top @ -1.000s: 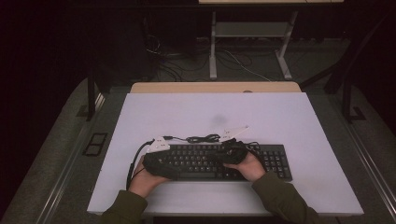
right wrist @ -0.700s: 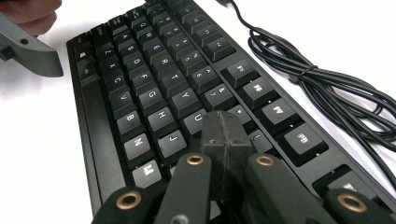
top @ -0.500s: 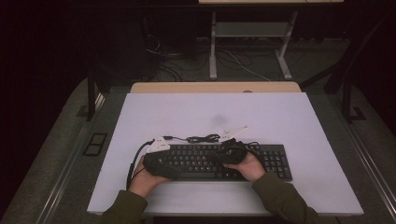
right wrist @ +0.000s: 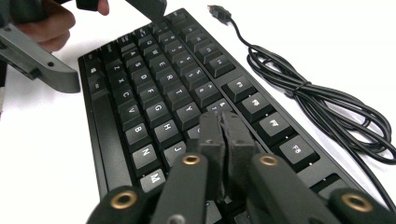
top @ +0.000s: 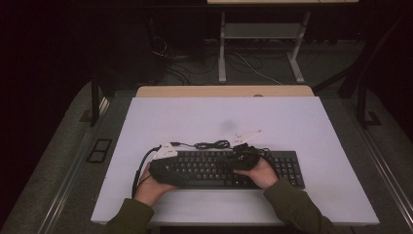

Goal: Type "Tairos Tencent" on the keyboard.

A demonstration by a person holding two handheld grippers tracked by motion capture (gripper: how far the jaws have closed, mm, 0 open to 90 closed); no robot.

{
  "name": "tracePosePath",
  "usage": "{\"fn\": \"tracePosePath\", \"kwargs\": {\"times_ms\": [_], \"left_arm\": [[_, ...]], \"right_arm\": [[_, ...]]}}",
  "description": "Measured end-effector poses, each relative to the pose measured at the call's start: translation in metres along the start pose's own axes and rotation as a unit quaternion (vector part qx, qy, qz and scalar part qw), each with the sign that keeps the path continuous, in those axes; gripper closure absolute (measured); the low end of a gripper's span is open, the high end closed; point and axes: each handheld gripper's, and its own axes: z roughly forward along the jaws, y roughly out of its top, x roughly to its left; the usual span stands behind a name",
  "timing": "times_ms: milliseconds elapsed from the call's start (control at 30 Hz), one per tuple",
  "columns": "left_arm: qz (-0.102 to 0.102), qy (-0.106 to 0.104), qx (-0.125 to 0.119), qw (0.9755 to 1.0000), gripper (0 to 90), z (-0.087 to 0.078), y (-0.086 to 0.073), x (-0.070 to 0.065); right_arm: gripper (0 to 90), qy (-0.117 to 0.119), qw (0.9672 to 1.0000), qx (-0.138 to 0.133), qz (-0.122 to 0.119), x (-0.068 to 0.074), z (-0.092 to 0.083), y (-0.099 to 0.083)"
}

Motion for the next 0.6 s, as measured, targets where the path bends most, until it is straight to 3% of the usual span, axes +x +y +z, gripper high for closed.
{"fn": "tracePosePath", "kwargs": {"times_ms": [300,600], "left_arm": [[0.006,-0.001,0.003,1.0000,4.9,0.0034,0.0019,-0.0014],[0.007,-0.002,0.005,1.0000,13.4,0.0058,0.0048,-0.0025]], "right_arm": [[67.9,0.007,0.9998,-0.013,0.010,-0.0021,-0.0030,0.0002],[47.5,0.019,0.9993,-0.028,0.016,-0.0062,-0.0070,-0.0003]]}}
